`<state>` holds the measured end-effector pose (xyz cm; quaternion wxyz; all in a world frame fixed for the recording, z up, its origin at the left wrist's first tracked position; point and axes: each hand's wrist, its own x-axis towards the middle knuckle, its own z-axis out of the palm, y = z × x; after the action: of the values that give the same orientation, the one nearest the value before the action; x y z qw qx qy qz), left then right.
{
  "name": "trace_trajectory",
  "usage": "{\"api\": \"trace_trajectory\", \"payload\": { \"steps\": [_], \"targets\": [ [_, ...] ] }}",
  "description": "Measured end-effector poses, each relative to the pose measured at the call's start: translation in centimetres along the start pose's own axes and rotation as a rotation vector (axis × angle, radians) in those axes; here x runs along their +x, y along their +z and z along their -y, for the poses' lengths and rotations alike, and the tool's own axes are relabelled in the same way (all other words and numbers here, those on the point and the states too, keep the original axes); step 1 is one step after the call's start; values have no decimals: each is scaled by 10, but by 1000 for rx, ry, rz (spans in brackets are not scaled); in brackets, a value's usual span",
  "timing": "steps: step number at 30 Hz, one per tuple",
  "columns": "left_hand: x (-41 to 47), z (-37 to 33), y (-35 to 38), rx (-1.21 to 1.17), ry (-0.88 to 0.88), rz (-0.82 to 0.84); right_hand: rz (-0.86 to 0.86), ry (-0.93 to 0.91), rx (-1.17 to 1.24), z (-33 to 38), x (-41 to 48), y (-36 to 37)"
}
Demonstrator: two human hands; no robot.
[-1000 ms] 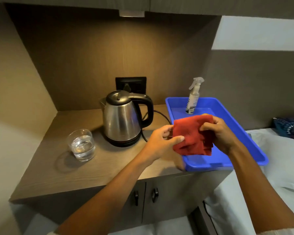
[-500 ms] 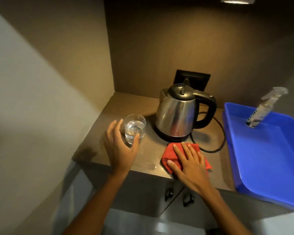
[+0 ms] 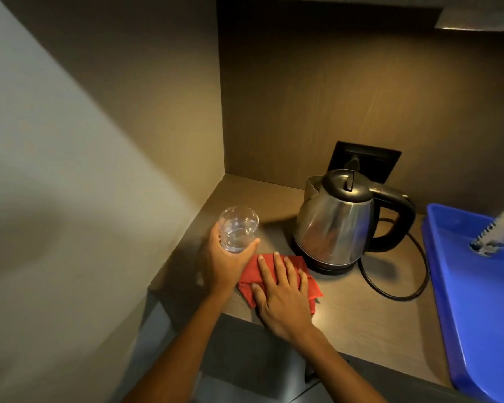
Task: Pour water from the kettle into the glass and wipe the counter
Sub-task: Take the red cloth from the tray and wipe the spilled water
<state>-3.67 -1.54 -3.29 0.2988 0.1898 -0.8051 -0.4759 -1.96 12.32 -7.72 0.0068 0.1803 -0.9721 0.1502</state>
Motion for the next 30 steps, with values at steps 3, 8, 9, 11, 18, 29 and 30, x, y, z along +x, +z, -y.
{"api": "trace_trajectory", "payload": {
  "steps": [3, 8, 9, 11, 18, 29, 30],
  "targets": [
    [13, -9, -27, 35, 74, -88, 38, 46, 37, 14, 37, 3],
    [15, -14, -68, 117, 65, -76, 119, -66, 61, 39, 89, 0],
    [13, -14, -71, 137, 75, -77, 139, -142, 48, 41, 91, 0],
    [6, -13, -79, 191, 109, -88, 170, -305, 20, 44, 79, 0],
    [-17, -19, -63, 113, 48, -53, 87, -310, -15, -13, -16, -15],
    [-48, -7, -14, 88, -38, 150, -191, 260, -13, -104, -67, -82],
    [-50, -7, -9, 85, -43, 165, -154, 325, 15, -114, -63, -88]
  ]
}}
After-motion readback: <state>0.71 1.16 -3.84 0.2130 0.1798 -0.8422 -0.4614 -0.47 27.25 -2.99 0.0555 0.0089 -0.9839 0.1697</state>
